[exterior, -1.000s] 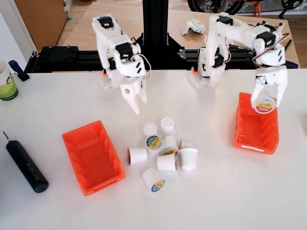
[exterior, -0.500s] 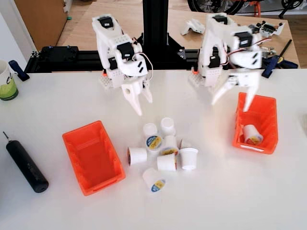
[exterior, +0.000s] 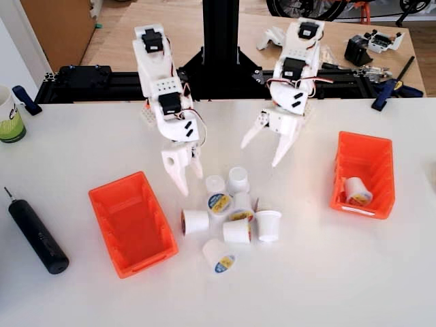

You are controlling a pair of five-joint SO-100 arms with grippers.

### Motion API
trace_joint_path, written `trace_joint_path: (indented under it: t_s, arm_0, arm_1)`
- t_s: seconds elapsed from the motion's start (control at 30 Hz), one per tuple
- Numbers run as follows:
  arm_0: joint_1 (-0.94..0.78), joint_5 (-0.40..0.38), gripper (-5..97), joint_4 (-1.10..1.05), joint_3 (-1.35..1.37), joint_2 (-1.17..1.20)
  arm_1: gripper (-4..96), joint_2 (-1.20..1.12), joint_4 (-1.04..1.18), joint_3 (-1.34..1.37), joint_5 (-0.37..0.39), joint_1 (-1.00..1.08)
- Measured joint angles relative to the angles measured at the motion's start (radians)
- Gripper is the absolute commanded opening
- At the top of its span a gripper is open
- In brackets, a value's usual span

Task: Sort the coffee pods, blue into left, red into right

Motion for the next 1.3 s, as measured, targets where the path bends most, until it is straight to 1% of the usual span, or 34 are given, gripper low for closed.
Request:
trace_joint_path:
  t_s: [0.13,0.23,0.33,0.43,0.57,0.7,0.87,1.0,1.3]
  arm_0:
    - [-0.008,-0.006,29,0.178,-0.048,0.023]
    - [-0.026,0.005,30,0.232,-0.072,0.034]
    - [-0.066,0.044,32,0.196,-0.075,0.011]
    - [-0.100,0.072,33,0.146,-0.087,-0.063]
    - [-0.123,0.078,33,0.144,-0.127,-0.150]
    - [-0.135,0.089,33,0.144,-0.129,-0.170]
    - [-0.141,0.103,33,0.144,-0.160,-0.173]
    - [-0.155,0.121,33,0.144,-0.204,-0.219]
    - [-0.167,0.152,33,0.058,-0.213,-0.278]
  arm_1:
    - [37.2,0.000,-0.026,0.000,-0.002,0.000]
    - [37.3,0.000,-0.034,0.000,-0.002,-0.012]
    - [37.5,0.000,-0.043,0.012,-0.011,-0.008]
    - [37.6,0.000,-0.044,0.018,-0.021,-0.005]
    - [37.4,0.000,-0.054,0.020,-0.032,-0.015]
    - [37.3,0.000,-0.060,0.020,-0.032,-0.018]
    - [37.3,-0.005,-0.061,0.021,-0.002,-0.052]
    - [37.3,-0.008,-0.061,0.029,0.000,-0.048]
    - [37.2,-0.009,-0.061,0.029,0.000,-0.049]
